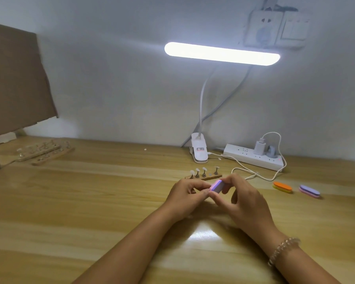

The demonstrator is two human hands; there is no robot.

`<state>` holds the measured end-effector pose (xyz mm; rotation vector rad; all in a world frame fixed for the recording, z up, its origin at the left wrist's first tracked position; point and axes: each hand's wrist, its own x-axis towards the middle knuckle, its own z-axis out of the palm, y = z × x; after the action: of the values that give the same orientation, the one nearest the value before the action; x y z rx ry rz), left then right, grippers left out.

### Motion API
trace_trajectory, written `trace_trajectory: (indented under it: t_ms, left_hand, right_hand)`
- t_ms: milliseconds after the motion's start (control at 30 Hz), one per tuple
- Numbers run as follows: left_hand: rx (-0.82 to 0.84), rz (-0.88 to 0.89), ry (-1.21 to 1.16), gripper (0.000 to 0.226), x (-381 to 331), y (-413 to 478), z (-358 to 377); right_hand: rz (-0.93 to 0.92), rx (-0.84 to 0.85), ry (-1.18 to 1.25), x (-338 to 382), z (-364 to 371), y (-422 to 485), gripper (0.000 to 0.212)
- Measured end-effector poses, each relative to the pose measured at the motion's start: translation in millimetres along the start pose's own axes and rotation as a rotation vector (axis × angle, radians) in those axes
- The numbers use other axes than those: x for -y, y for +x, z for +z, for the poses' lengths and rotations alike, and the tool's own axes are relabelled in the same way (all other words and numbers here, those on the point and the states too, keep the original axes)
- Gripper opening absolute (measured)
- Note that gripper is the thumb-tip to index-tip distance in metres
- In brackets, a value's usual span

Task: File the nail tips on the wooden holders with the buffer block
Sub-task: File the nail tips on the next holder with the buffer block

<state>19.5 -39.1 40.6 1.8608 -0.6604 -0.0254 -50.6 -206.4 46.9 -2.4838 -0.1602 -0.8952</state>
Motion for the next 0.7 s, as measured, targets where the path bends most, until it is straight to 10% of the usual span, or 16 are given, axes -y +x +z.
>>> trace_trajectory:
  t_ms: [700]
  left_hand:
    - [-0.002,0.032,-0.036,0.014,-4,-3,-1]
  right_hand:
    - [0.097,0.029,0.121,-3,-2,4,0.041]
